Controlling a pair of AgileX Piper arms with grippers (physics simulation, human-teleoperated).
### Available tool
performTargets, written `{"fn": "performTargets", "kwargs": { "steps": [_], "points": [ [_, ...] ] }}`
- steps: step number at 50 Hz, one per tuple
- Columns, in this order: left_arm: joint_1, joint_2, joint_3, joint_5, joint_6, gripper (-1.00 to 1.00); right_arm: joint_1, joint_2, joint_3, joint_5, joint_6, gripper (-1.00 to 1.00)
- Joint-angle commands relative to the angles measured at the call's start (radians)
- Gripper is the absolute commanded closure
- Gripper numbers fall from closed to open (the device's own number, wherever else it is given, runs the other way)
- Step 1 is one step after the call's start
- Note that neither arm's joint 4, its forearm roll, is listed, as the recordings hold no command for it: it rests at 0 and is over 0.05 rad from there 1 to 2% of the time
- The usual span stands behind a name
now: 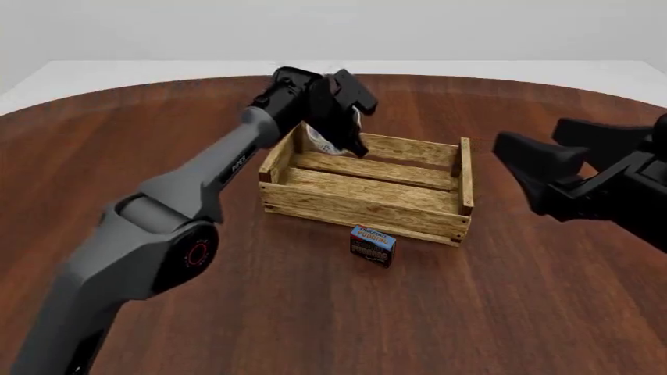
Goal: Stack the right bowl on the left bowl and place them in the tray.
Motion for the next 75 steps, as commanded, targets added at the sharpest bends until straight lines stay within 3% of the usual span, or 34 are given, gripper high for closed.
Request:
{"fn": "performTargets", "kwargs": {
  "steps": [1, 8, 19, 27, 37, 47, 56, 75],
  "points": [
    [0.021, 0.143, -0.209, 0.051, -0.067, 1.00, -0.005, -0.024, 0.003, 0.014, 0.006, -1.00],
    [0.019, 0.190, -0.282, 0.077, -0.068, 1.00, -0.007, -0.026, 0.004, 0.016, 0.005, -1.00],
    [-0.002, 0.208, -0.283, 0.075, -0.084, 1.00, -0.004, -0.025, 0.005, 0.013, 0.006, -1.00],
    [-0.011, 0.182, -0.213, 0.037, -0.091, 1.00, -0.003, -0.028, 0.008, 0.013, 0.007, -1.00],
    [-0.013, 0.206, -0.211, 0.030, -0.099, 1.00, -0.002, -0.033, 0.009, 0.016, 0.008, -1.00],
    [-0.016, 0.168, -0.088, -0.042, -0.099, 1.00, -0.006, -0.047, 0.009, 0.024, 0.009, -1.00],
    [-0.016, 0.160, -0.036, -0.077, -0.099, 1.00, -0.006, -0.053, 0.008, 0.029, 0.009, -1.00],
    [-0.019, 0.202, -0.055, -0.068, -0.099, 1.00, -0.005, -0.056, 0.011, 0.027, 0.010, -1.00]
  ]
}}
